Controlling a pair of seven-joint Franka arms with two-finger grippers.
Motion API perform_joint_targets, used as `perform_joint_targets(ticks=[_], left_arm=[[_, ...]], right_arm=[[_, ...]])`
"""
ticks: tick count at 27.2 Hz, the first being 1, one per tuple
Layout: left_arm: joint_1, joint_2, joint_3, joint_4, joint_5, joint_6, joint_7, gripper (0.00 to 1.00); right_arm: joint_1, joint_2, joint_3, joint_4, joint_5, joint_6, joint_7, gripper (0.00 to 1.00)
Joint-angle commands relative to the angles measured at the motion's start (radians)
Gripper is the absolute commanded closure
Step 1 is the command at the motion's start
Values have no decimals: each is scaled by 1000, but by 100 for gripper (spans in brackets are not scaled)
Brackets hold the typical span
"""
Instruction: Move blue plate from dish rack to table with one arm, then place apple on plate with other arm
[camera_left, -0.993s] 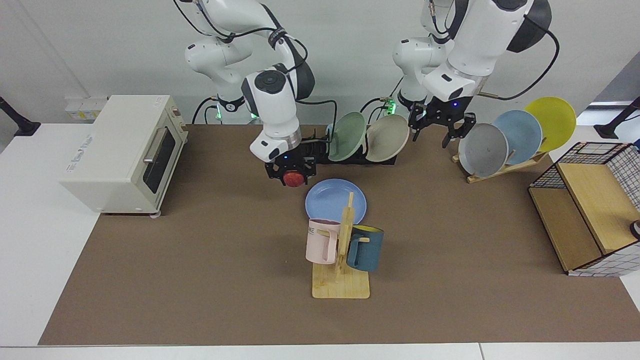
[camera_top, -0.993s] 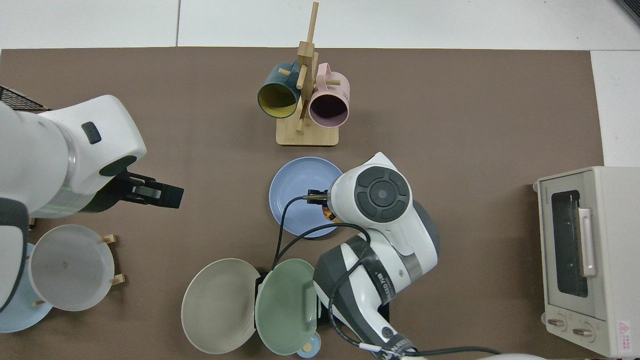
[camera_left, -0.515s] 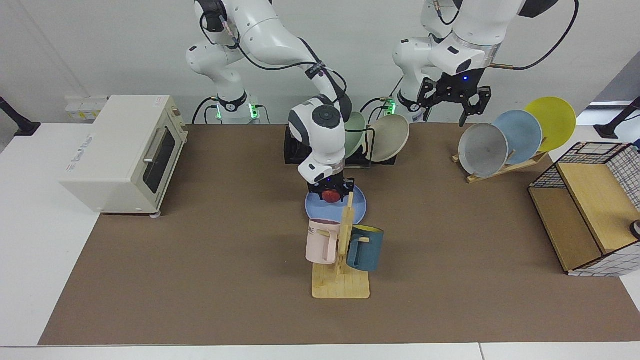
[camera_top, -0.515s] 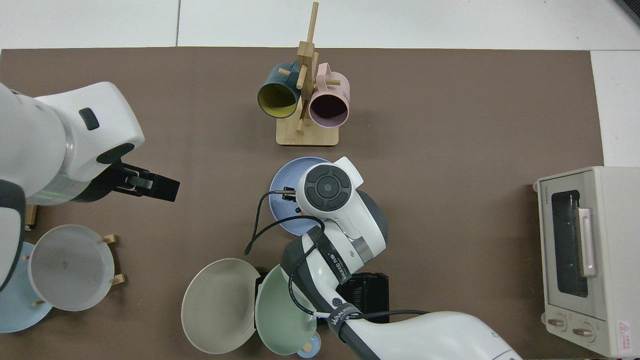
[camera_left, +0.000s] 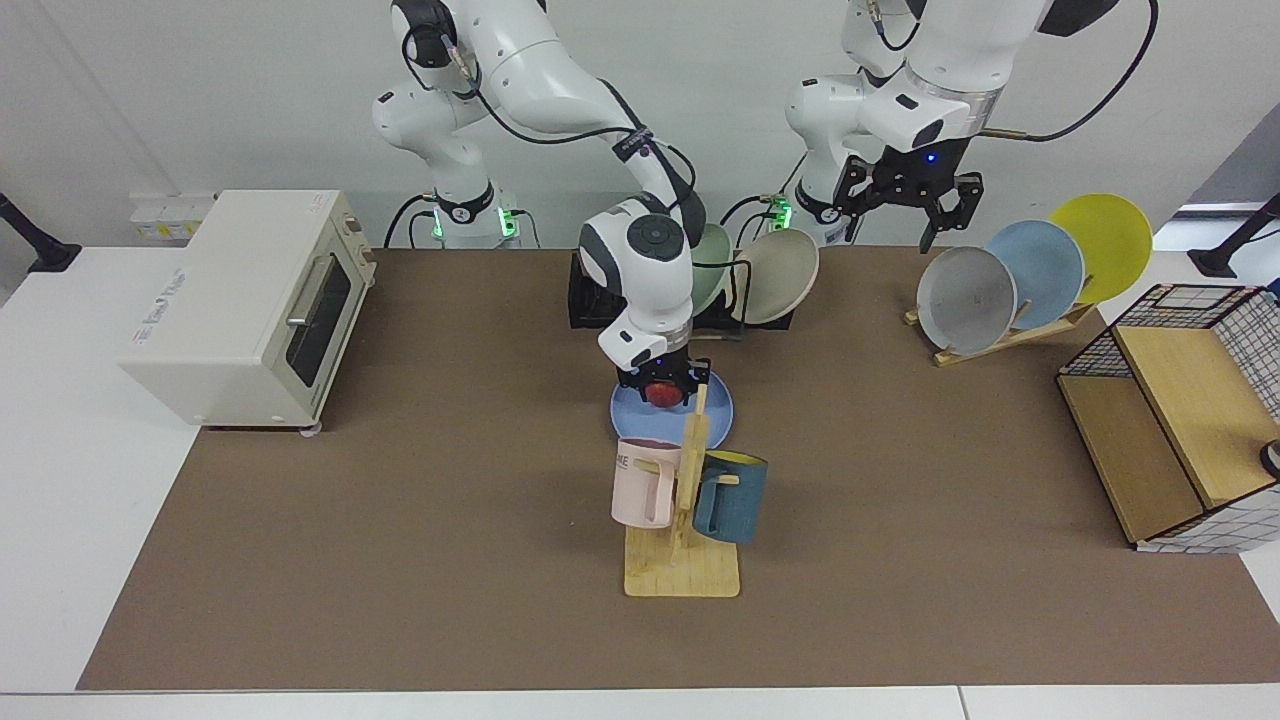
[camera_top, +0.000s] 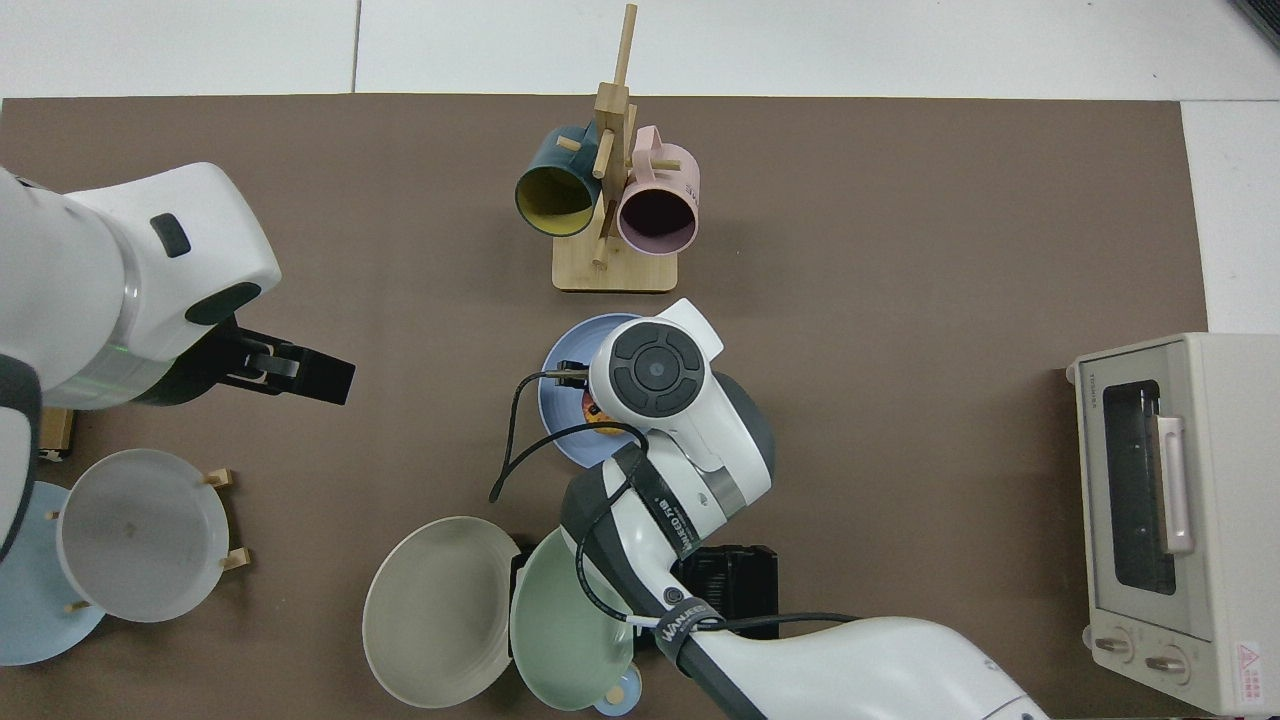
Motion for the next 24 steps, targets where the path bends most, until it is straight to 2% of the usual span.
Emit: perform_joint_targets(ticks=[1, 12, 20, 24], left_arm=[[-5, 2, 11, 21, -15, -22, -13, 0], [11, -1, 16, 21, -15, -23, -16, 0], [76, -1, 19, 21, -13, -23, -15, 0], [73, -1, 31, 21, -13, -23, -15, 0]], right_arm=[[-64, -102, 3, -2, -3, -72, -97, 0], [-283, -317, 4, -27, 1, -257, -370, 0], [-470, -415, 3, -31, -5, -380, -634, 0], [-544, -464, 3, -30, -6, -441, -714, 0]])
